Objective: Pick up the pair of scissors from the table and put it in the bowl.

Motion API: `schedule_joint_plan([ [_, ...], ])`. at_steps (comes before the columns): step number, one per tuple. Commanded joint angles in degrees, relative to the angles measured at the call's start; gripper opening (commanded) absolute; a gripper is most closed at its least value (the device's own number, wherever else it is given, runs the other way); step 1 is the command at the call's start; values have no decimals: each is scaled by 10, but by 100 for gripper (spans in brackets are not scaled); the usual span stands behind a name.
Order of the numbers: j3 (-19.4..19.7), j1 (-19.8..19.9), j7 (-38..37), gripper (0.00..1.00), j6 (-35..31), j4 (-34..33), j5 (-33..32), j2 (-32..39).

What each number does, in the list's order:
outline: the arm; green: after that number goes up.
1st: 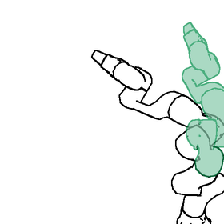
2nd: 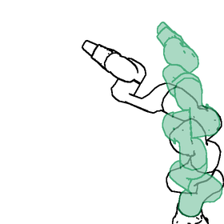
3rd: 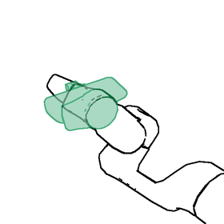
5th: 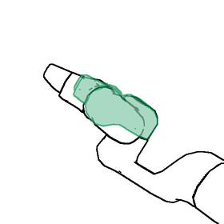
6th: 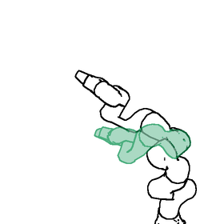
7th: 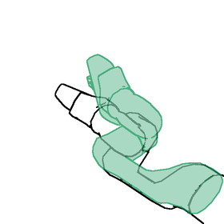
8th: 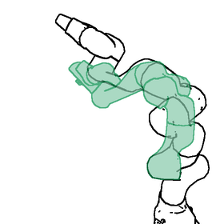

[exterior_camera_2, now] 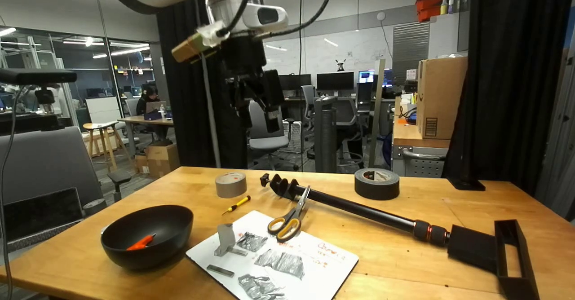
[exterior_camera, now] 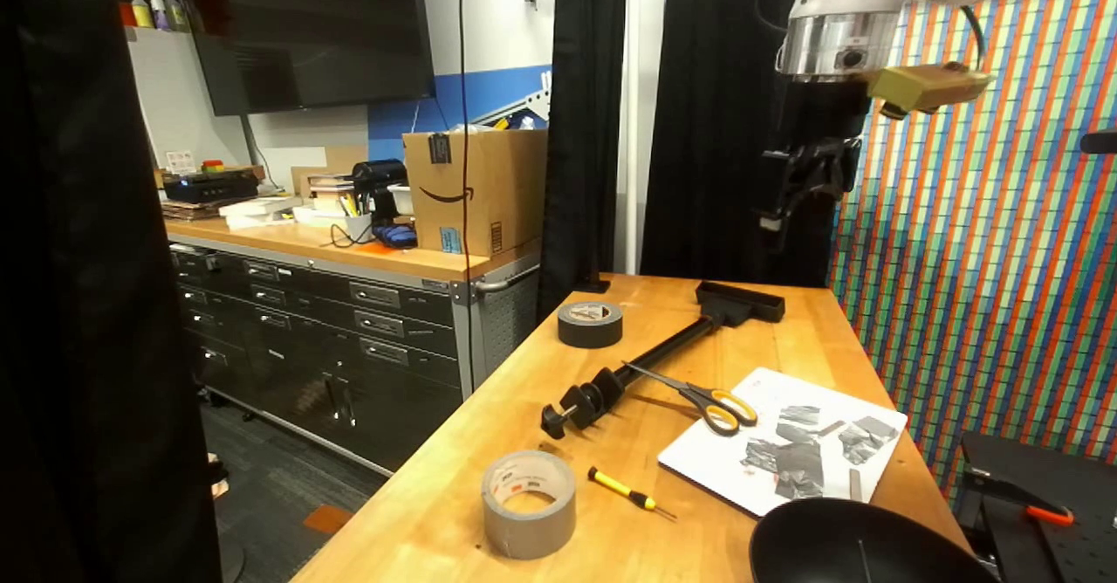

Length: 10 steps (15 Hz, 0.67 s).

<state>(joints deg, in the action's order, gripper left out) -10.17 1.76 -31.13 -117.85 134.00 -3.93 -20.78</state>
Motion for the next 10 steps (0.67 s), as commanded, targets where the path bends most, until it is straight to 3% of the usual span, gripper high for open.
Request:
schedule_joint_plan([
  [1,9,11,-21,100,-86,-15,-16,78],
  [5,29,13,-21,100,-149,-33,-36,167],
  [10,50,-10,-15,100,-180,-79,-55,269],
])
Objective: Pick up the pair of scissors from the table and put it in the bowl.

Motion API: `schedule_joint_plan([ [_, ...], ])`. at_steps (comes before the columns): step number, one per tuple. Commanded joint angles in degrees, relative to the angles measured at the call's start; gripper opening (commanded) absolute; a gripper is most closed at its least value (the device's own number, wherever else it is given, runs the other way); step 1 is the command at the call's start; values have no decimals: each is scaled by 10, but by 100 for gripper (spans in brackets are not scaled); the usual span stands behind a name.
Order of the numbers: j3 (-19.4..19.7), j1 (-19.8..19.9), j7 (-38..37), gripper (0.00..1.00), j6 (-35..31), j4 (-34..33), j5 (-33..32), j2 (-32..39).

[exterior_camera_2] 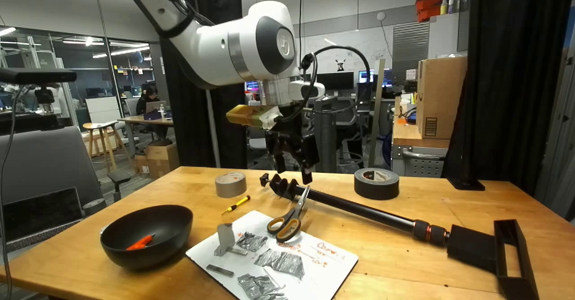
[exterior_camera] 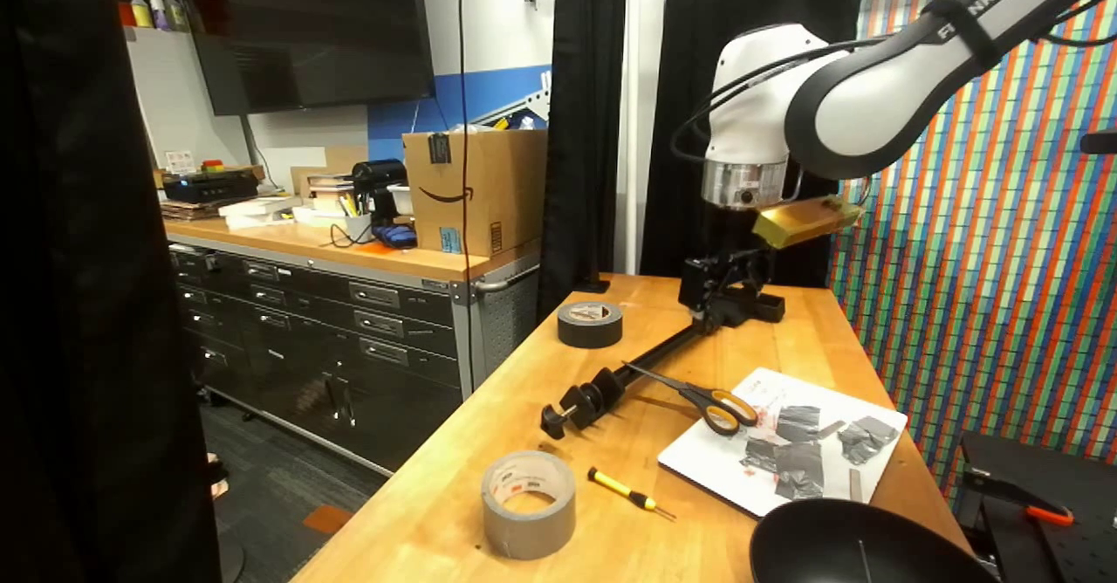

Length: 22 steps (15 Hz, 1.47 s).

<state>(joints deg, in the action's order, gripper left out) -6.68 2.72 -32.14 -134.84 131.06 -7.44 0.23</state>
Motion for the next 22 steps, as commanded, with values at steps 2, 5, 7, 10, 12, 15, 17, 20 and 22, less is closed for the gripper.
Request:
schedule_joint_plan([
  [2,25,-31,5,100,-16,-72,-24,91],
  [5,36,-46,18,100,-20,-103,-9,136],
  [7,42,-55,26,100,-21,-118,-3,161],
  [10,49,-61,41,100,-23,-135,10,189],
  [12,52,-63,53,100,-24,-140,22,202],
  [15,56,-64,68,100,-22,-150,32,220],
  [17,59,-63,76,100,-21,-156,38,229],
  [20,62,-62,89,75,-27,-161,44,238],
  [22,66,-63,92,66,-28,-163,42,242],
])
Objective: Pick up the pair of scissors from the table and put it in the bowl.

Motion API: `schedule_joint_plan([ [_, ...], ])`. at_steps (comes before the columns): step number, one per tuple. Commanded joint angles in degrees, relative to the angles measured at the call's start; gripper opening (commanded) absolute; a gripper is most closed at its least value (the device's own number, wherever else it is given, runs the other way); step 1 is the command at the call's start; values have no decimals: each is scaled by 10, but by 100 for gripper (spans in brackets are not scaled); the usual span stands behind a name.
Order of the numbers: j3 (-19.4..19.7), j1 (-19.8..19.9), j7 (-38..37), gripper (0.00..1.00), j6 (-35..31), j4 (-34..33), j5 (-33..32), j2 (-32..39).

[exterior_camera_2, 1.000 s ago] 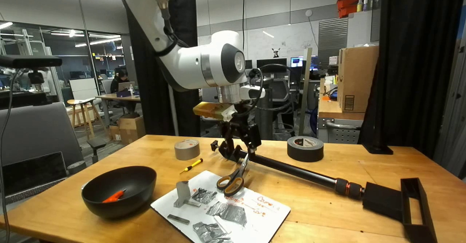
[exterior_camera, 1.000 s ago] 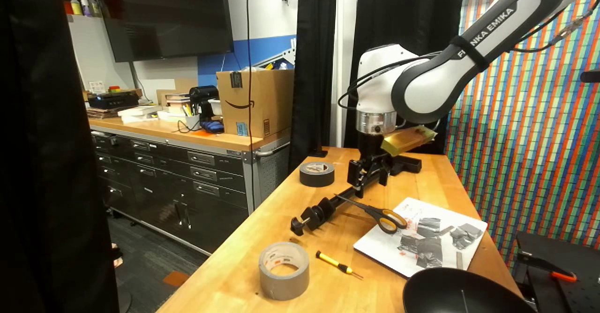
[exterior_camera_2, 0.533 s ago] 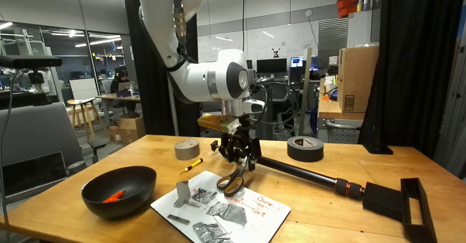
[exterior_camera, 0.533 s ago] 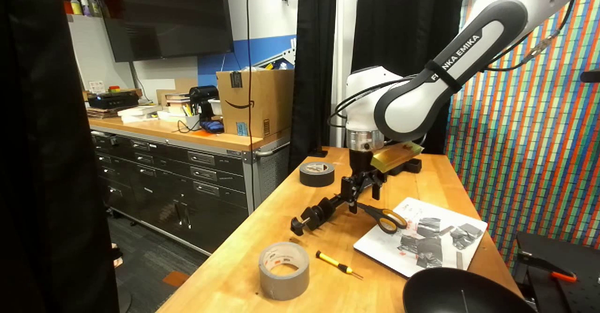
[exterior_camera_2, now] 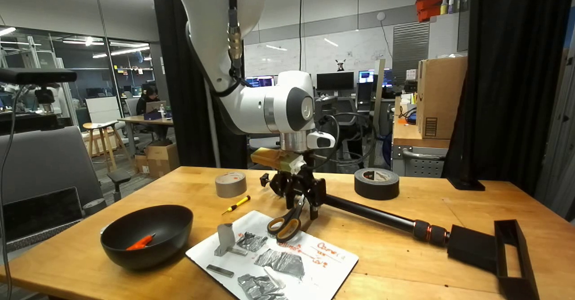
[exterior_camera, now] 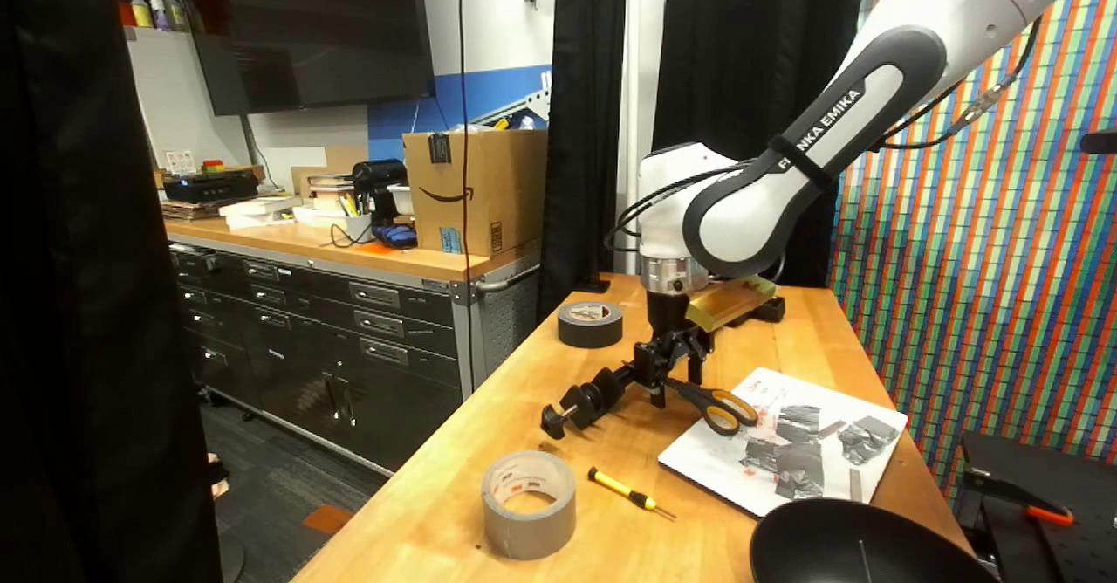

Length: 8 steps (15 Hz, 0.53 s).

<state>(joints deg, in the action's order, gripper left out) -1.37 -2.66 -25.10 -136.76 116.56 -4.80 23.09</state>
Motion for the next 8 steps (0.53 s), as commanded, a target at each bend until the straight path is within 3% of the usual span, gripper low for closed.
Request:
schedule_joint_plan([
  [1,14,-9,22,58,-9,-19,15,14],
  [6,18,-9,26,20,-8,-23,14,15],
  [8,19,-9,28,9,-2,-24,12,14],
])
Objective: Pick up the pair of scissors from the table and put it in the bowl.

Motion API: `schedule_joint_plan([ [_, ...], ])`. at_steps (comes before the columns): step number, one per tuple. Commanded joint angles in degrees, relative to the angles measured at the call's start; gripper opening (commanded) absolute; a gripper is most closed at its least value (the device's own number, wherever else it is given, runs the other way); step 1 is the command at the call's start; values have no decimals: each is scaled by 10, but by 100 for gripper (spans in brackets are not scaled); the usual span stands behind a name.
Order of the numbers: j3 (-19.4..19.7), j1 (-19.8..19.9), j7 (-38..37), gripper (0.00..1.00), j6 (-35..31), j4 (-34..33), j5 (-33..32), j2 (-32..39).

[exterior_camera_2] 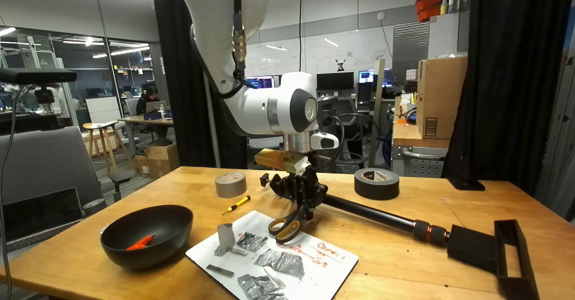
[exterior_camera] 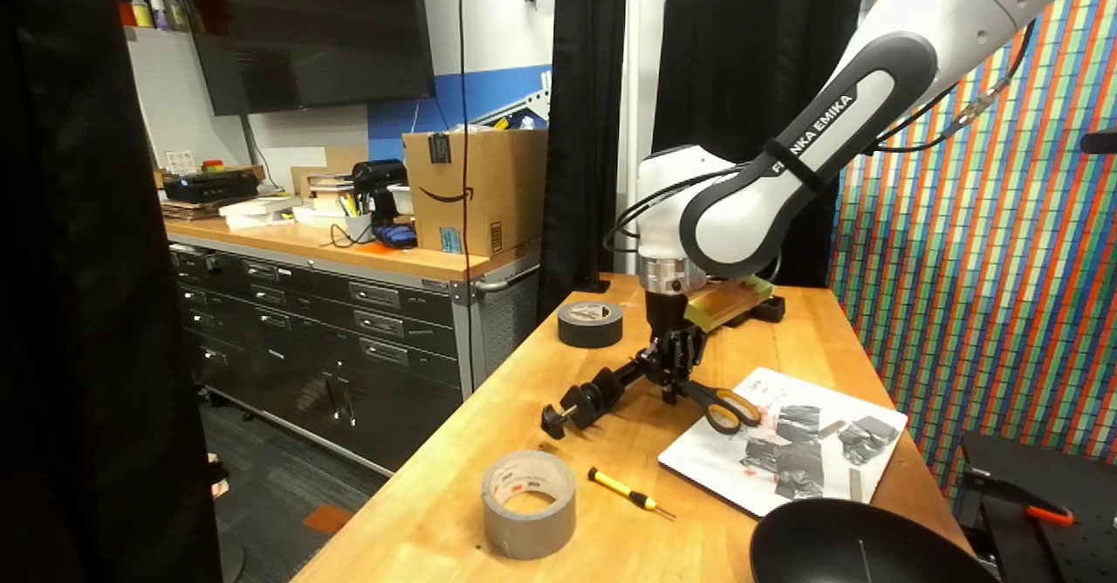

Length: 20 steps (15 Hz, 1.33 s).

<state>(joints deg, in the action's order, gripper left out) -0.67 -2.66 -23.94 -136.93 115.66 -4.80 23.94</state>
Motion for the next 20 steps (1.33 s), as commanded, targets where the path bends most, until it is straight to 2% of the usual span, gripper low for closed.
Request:
schedule_joint_plan([
  [1,14,-10,16,8,12,-19,11,5],
  [3,16,-11,15,6,30,-20,9,0],
  [5,18,-12,13,11,54,-13,7,-19],
  [10,24,-12,6,10,149,13,-9,-102],
  [15,13,-10,-3,10,237,27,-22,-182],
  [20,0,-9,-8,10,287,43,-24,-240],
])
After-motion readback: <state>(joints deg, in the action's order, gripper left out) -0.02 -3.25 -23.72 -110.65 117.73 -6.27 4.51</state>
